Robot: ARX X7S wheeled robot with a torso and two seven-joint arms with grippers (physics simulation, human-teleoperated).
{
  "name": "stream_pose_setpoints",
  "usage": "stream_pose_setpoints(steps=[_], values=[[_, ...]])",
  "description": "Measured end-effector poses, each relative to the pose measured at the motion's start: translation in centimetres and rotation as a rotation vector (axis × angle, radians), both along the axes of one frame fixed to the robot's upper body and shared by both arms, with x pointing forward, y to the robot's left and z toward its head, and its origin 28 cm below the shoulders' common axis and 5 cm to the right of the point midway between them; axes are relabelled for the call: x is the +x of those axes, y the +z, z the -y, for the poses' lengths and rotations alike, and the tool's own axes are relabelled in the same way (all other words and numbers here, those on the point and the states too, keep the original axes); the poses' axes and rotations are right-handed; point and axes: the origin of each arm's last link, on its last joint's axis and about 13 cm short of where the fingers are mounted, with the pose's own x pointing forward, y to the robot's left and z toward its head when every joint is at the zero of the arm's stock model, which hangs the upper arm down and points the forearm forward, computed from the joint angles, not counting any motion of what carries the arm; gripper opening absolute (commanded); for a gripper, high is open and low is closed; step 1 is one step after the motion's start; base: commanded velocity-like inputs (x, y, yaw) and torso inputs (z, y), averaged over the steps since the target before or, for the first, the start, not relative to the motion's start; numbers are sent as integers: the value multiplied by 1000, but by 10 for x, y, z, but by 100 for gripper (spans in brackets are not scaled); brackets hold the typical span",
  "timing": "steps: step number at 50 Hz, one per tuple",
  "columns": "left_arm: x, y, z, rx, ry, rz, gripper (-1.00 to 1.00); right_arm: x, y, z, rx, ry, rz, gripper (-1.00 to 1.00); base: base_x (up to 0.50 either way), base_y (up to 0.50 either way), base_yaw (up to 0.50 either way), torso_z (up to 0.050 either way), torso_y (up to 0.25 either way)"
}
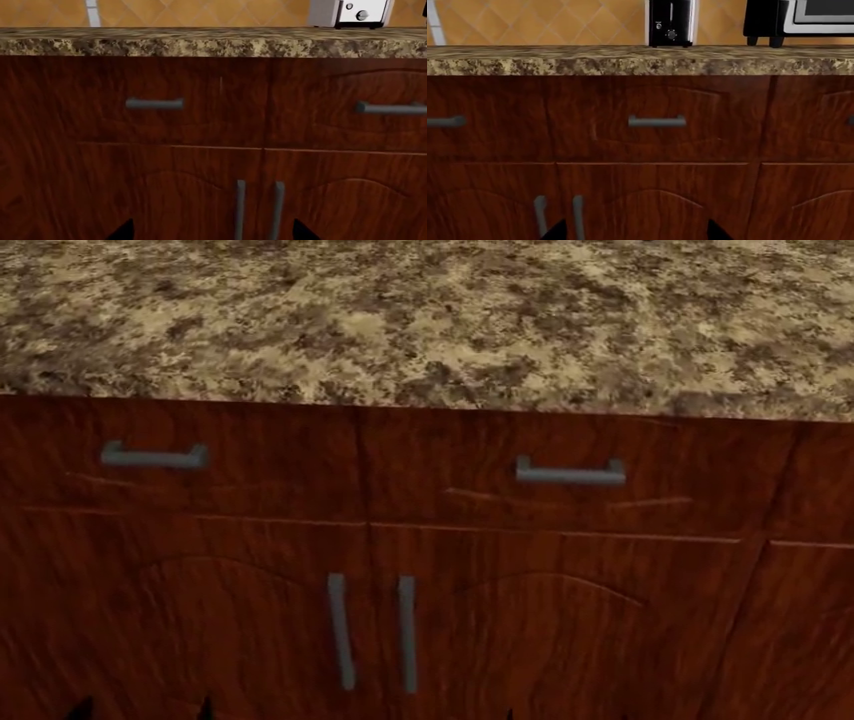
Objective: Navigate to the stove.
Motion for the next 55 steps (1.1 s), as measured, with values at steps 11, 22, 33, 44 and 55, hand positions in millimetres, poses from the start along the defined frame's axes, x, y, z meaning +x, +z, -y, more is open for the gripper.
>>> stream_pose_setpoints(steps=[11,22,33,44,55], values=[[0,0,0,0,-2,1,100,0,0,0,0,0,-1,100,11,-296,0,0,0],[0,0,0,2,-2,3,100,0,0,0,0,-1,-1,100,11,-295,0,0,1],[0,0,-1,1,-2,2,100,0,0,-1,-1,-2,-3,100,11,-291,0,0,0],[0,1,-1,2,-3,2,100,0,0,-1,-1,-5,-4,100,10,-258,0,0,0],[0,1,-1,2,-4,3,100,0,0,-1,0,-5,-7,100,-18,-161,0,0,1]])
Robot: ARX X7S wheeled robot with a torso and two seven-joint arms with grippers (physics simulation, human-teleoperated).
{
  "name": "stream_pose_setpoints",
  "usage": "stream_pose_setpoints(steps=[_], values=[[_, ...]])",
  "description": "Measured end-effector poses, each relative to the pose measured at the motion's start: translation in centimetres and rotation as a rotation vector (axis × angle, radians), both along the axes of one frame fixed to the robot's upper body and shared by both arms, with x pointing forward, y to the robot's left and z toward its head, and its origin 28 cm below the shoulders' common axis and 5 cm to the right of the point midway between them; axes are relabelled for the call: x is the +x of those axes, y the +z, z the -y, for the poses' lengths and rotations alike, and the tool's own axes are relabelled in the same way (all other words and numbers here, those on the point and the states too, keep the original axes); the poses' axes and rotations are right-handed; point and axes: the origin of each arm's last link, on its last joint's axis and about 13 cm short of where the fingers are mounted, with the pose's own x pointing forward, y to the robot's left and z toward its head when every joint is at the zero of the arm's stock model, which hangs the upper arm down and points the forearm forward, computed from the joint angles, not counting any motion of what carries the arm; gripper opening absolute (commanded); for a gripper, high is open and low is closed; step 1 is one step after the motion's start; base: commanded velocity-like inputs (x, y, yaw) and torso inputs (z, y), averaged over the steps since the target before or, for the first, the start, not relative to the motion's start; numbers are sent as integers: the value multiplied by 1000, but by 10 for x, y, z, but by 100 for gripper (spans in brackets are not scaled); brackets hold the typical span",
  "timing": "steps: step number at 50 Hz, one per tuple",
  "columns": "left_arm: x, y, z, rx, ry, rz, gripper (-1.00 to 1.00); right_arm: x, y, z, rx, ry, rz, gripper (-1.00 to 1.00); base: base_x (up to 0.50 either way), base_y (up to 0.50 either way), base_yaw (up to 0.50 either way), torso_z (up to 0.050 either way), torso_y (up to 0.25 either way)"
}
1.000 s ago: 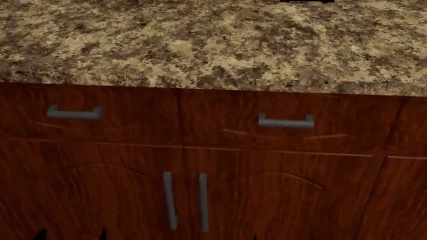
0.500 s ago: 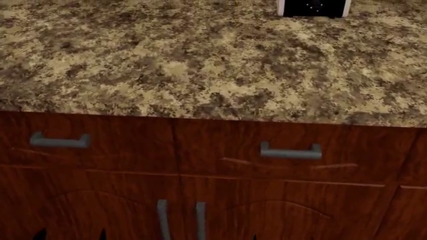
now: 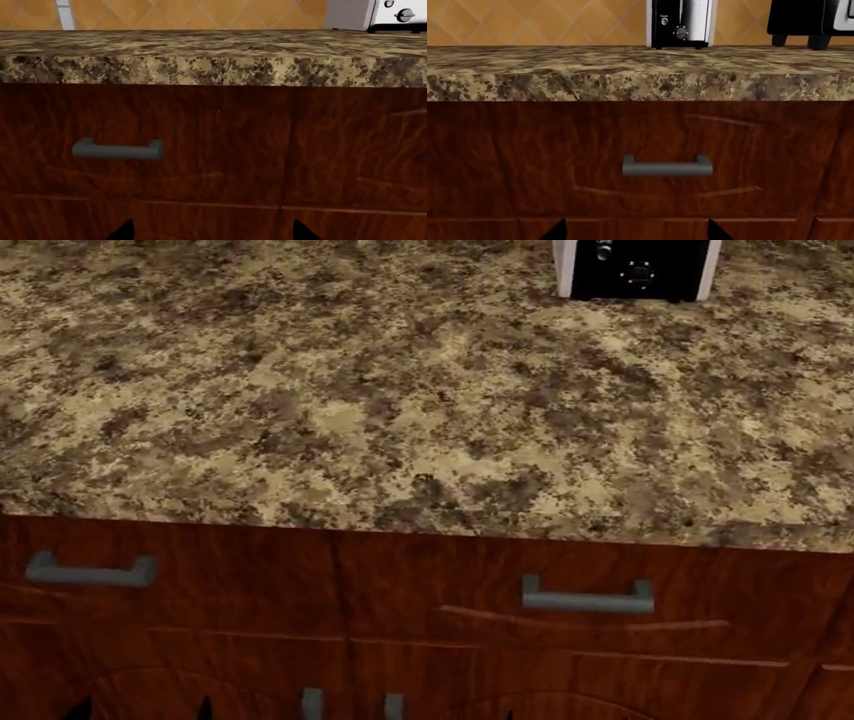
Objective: Navigate to the stove.
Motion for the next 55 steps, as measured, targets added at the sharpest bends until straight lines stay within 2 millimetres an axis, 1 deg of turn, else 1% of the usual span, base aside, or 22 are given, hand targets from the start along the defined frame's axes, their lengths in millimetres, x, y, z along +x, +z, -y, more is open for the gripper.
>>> stream_pose_setpoints(steps=[10,17,55], values=[[1,0,0,-1,0,-1,100,1,-1,0,1,-1,-2,100,-53,-74,0,0,0],[2,-1,0,-1,1,-2,100,1,-1,0,3,-2,-3,100,-247,-9,0,0,0],[1,0,0,0,1,-5,100,0,0,0,4,-2,-2,100,-396,-15,0,0,0]])
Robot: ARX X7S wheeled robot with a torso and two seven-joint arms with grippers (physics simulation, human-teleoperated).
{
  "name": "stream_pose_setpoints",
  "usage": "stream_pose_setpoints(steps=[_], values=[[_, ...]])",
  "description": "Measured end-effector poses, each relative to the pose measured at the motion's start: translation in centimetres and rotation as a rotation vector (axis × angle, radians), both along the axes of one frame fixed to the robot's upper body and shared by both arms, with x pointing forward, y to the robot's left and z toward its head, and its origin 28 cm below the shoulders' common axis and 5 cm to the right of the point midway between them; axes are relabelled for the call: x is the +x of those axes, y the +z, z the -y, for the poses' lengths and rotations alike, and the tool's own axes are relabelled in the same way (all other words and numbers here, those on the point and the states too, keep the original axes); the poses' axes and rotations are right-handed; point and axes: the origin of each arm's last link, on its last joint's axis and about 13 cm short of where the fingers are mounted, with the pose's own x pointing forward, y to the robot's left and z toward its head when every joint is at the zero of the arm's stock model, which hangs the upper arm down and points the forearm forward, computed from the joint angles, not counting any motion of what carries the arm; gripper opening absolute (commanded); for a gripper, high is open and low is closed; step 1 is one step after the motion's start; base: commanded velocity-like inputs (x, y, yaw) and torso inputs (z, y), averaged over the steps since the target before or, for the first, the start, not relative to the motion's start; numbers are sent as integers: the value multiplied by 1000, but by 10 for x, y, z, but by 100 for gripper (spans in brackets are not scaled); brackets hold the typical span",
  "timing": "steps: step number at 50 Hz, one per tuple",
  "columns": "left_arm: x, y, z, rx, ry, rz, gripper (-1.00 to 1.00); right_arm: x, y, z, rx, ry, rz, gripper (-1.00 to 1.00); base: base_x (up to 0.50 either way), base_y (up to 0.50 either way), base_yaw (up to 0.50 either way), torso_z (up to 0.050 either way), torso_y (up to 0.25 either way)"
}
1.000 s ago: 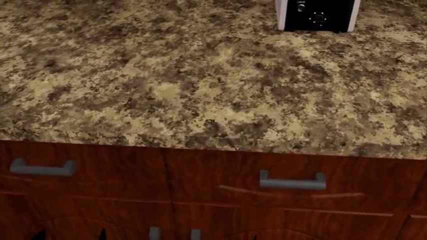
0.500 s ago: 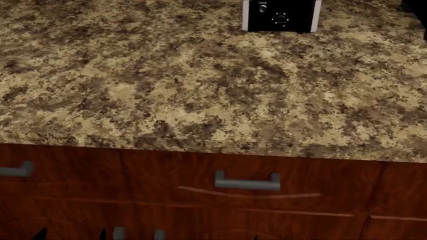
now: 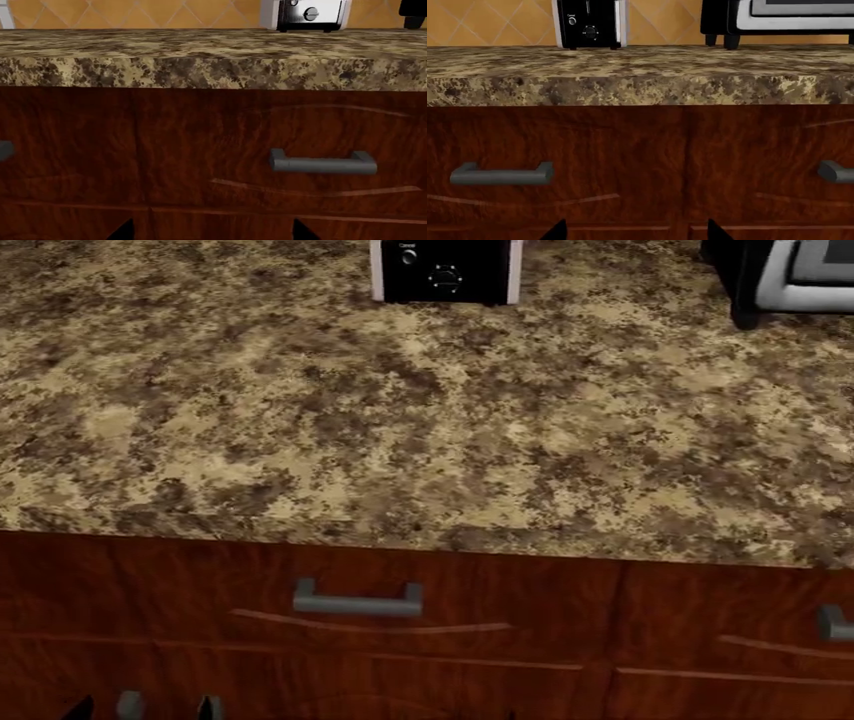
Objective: Navigate to the stove.
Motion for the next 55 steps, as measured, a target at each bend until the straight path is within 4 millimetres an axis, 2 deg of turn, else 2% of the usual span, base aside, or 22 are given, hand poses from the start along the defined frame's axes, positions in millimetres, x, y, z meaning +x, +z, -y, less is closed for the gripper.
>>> stream_pose_setpoints(steps=[55], values=[[-1,0,1,1,-4,1,100,-1,0,0,-3,-1,0,100,-472,-18,0,0,0]])
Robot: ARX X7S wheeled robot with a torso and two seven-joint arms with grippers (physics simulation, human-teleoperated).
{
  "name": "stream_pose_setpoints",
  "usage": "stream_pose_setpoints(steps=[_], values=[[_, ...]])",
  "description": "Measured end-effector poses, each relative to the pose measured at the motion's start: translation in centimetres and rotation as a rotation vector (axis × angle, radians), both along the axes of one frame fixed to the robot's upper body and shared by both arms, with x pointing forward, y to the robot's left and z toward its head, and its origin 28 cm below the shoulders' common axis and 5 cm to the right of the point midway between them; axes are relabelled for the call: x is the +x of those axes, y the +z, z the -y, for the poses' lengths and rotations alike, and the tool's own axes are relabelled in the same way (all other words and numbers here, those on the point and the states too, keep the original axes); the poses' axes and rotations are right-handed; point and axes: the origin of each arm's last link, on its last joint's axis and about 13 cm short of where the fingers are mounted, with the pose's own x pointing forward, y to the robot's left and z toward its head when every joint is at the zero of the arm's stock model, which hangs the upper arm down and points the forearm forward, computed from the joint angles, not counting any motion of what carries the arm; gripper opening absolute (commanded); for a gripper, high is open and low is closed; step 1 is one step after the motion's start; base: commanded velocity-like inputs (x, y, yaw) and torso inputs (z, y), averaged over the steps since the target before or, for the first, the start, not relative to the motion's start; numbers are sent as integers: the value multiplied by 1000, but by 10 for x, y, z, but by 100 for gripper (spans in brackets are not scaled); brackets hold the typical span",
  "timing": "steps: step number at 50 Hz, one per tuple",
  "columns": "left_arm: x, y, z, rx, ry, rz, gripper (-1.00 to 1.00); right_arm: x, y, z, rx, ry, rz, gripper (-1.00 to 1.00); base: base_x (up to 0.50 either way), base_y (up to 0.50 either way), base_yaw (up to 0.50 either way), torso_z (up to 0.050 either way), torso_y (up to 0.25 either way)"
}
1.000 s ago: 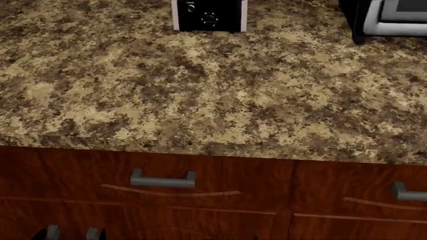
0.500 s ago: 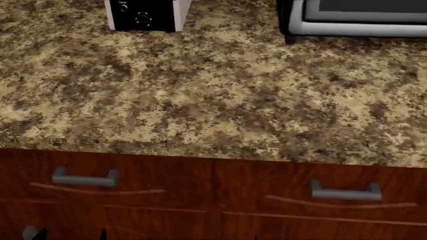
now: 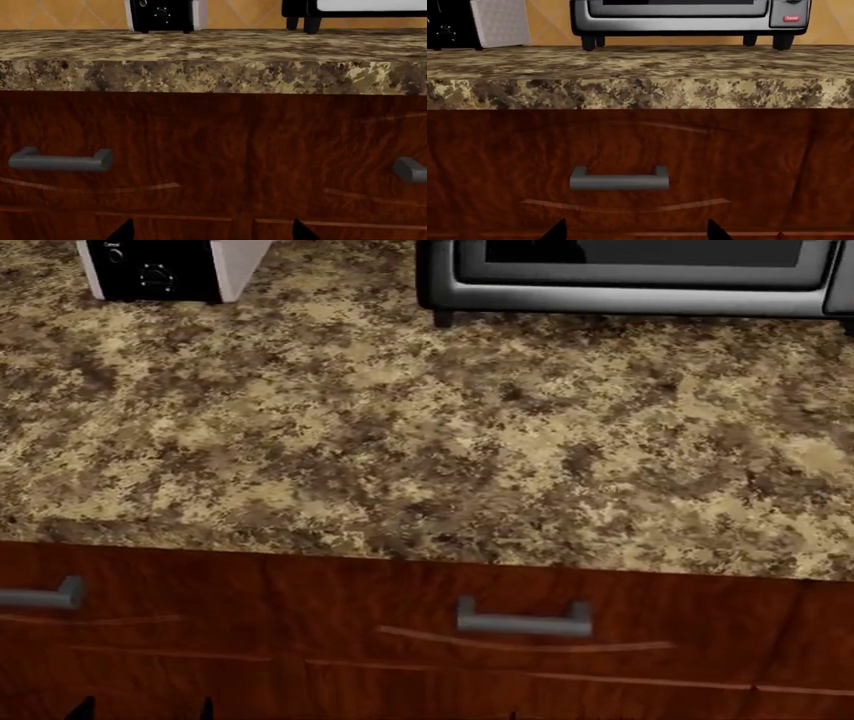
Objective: Navigate to the stove.
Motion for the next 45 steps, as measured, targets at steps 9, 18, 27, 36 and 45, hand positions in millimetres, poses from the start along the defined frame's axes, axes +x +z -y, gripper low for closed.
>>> stream_pose_setpoints(steps=[9,18,27,36,45], values=[[0,0,0,-1,-1,-1,100,0,0,0,1,-1,-2,100,-471,-17,0,0,0],[0,0,0,-1,-1,-1,100,0,0,1,1,-3,-3,100,-471,-17,0,0,0],[0,0,0,-2,-2,-1,100,0,0,0,1,-4,-3,100,-470,-17,0,0,0],[0,0,0,-3,-3,-3,100,0,0,0,1,-4,-3,100,-471,-17,0,0,0],[0,0,0,-3,-3,-3,100,0,0,0,1,-4,-3,100,-475,-17,0,0,0]])
